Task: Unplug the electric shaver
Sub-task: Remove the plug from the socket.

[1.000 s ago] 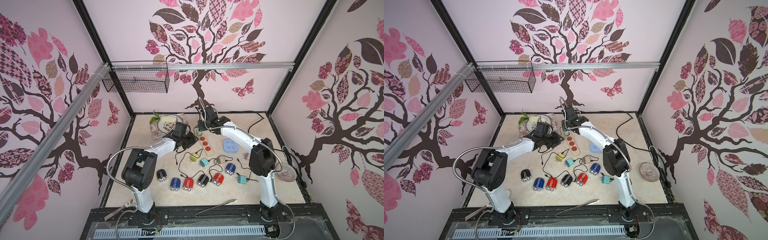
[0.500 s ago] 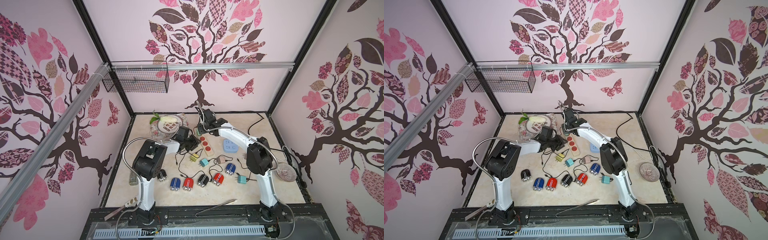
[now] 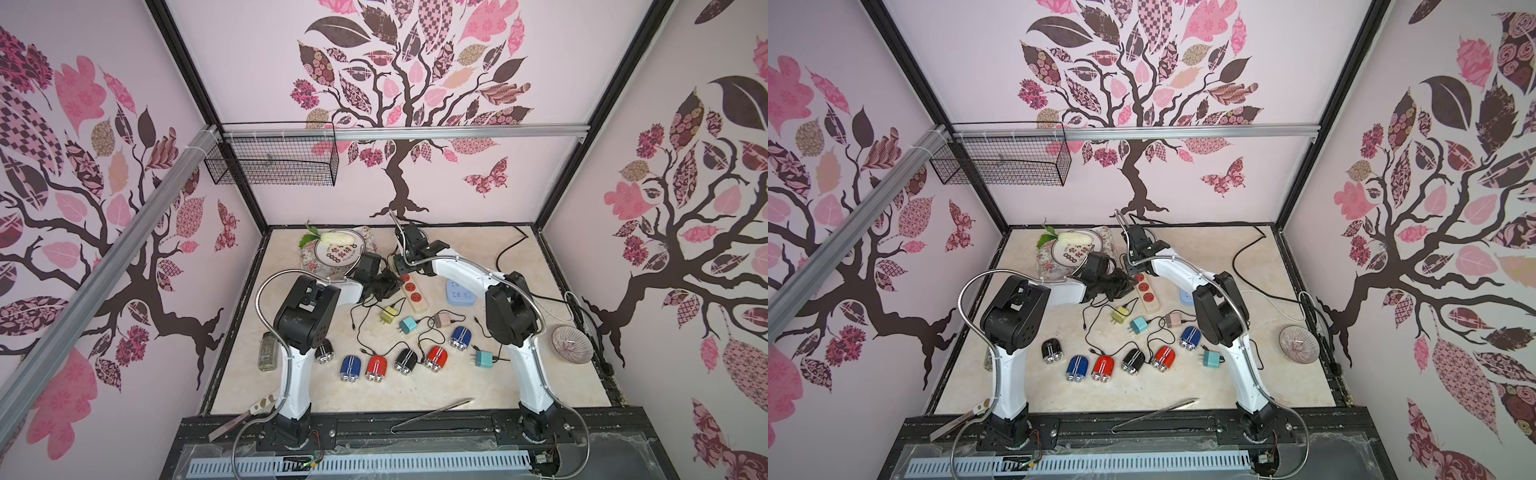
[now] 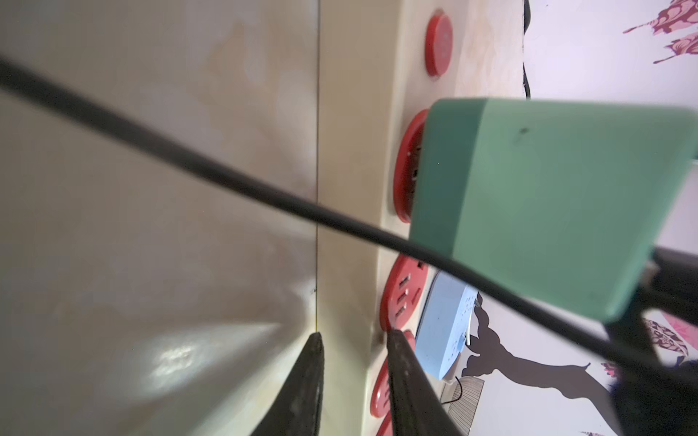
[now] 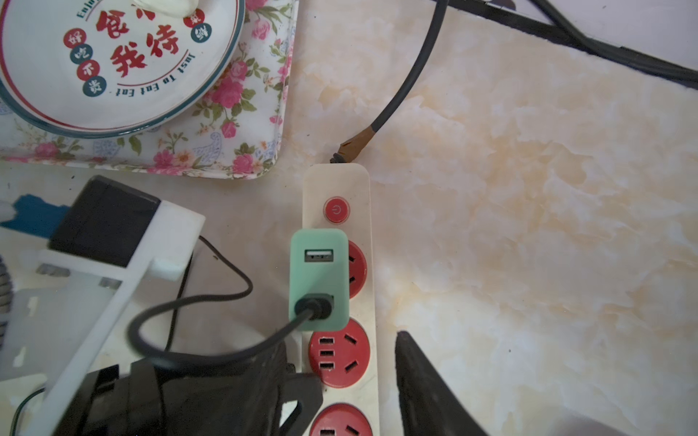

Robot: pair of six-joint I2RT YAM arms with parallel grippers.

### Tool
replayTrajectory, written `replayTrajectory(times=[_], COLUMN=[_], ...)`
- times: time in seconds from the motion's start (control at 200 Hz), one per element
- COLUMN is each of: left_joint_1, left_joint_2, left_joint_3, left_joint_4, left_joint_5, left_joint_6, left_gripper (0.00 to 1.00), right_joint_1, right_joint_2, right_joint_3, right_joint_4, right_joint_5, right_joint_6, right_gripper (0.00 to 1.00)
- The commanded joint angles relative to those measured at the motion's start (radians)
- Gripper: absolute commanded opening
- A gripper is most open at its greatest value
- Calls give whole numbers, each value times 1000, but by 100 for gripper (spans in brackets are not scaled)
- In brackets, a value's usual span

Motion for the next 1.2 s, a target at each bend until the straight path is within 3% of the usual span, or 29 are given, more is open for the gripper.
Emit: replayTrajectory(times=[0.0, 0.35, 0.93, 1.195], left_joint_1=[-5, -7, -7, -8], left_joint_2=[35, 35, 47, 42], left_joint_3=[24, 29, 31, 26], left_joint_4=[-17, -86, -133, -139], left_joint_5=[-17, -39, -63, -69], left_joint_6=[-11, -30, -25, -26], left_gripper=[27, 13, 15, 15], right_joint_1=[1, 1, -1, -3], right_joint_2=[51, 124, 170, 167], right_joint_3=[53, 159, 205, 203], right_joint_4=[-1, -27, -40, -44], right_joint_5=[-27, -25, -25, -22], right_joint_6=[-15, -25, -36, -41], right_gripper=[50, 49, 43, 31])
